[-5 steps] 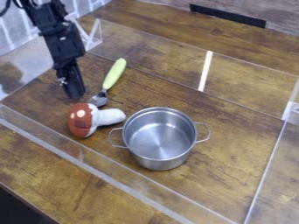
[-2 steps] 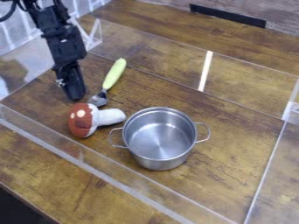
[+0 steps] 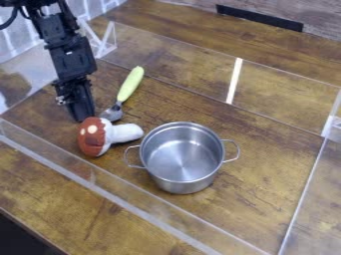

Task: Move the green spoon to the left

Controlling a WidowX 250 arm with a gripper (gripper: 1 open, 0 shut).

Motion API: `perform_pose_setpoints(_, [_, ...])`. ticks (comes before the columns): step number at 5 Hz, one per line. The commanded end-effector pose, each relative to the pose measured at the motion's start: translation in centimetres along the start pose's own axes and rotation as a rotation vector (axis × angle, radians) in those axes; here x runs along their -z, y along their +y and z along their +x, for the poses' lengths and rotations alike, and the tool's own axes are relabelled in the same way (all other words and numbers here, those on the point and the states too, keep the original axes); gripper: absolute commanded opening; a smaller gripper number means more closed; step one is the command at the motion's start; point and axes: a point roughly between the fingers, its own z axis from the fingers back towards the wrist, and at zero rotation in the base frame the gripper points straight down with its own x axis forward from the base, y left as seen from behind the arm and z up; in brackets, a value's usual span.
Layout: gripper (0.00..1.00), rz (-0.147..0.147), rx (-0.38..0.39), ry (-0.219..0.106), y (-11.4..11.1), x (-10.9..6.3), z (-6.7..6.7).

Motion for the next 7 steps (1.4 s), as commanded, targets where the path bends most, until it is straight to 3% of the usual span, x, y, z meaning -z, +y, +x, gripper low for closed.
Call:
perform_pose_setpoints(1, [0.00,0.032,0.096,0.030,0.1,-2.3,0.3])
perform_pose_setpoints(2, [0.00,0.005,0.178,0.053,0.0,-2.1,0.4])
perform_pose_setpoints(4, [0.00,-0.038,0.356,0.101,-1.1,-4.3,-0.5])
perform_pose_setpoints(5, [0.00,-0.045,0.410,0.113,-1.0,-5.1,-1.2])
perform_pose_setpoints(6, [0.00,-0.046,0.412,0.104,-0.6,-5.4,-2.0])
perform_pose_setpoints(7, [0.00,-0.039,0.388,0.084,-0.2,-4.6,-2.2])
